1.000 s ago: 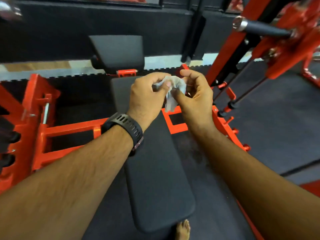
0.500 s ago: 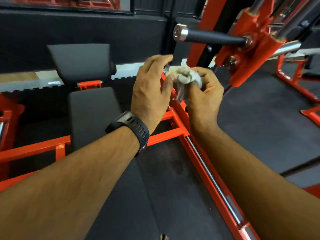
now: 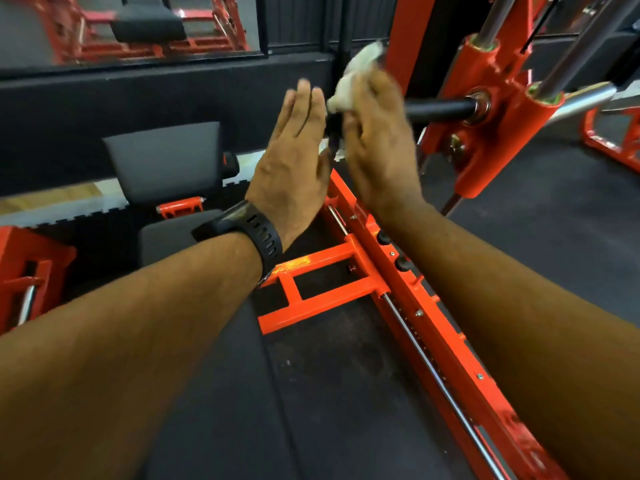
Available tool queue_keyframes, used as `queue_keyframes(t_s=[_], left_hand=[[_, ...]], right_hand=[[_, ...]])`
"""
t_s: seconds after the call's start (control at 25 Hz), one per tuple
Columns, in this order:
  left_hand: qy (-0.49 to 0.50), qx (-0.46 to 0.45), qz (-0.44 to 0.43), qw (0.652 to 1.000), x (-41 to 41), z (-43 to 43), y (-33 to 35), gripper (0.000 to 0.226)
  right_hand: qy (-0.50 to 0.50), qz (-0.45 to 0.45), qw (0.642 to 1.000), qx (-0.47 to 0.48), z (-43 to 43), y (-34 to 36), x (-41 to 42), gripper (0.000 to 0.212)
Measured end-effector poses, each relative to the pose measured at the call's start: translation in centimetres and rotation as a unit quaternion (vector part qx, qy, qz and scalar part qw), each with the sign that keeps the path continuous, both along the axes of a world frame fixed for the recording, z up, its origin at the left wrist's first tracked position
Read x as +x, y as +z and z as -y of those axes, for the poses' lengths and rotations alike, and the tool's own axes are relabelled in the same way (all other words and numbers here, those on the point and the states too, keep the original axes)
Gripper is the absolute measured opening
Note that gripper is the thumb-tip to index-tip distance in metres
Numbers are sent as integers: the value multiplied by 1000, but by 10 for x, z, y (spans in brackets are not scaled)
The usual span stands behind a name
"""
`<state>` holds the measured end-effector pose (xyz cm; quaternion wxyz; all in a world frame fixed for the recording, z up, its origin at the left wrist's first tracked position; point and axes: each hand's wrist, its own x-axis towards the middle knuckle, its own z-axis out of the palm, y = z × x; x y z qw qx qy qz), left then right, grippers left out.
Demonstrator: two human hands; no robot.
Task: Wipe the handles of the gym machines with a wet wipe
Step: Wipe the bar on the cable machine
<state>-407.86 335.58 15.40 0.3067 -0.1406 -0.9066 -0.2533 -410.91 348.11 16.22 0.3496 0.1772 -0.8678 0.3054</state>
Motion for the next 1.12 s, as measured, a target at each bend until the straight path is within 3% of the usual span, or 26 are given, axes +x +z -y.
queue_keyframes(t_s=[0.12, 0.28, 0.44, 0.64, 0.8, 0.96, 1.12], left_hand=[[15, -15, -7, 1000, -10, 2, 13, 50], [49, -20, -13, 999, -14, 2, 20, 42], [67, -18, -36, 997, -15, -2, 12, 39], [74, -47, -21, 996, -14, -1, 13, 40], [79, -32, -43, 995, -15, -3, 8, 39], [81, -47, -16, 996, -15, -2, 10, 41], [83, -36, -22, 996, -13, -3, 10, 40]], right_hand=[[52, 10, 995, 82, -10, -10, -12, 47], [31, -54, 996, 67, -28, 0, -26, 35], [68, -90, 983, 148, -16, -8, -13, 46], [-65, -52, 993, 79, -37, -1, -25, 39], [33, -112, 976, 182, -23, -4, -17, 46], [-59, -45, 996, 48, -58, -3, -33, 42], [-57, -43, 995, 64, -70, -13, -32, 42]])
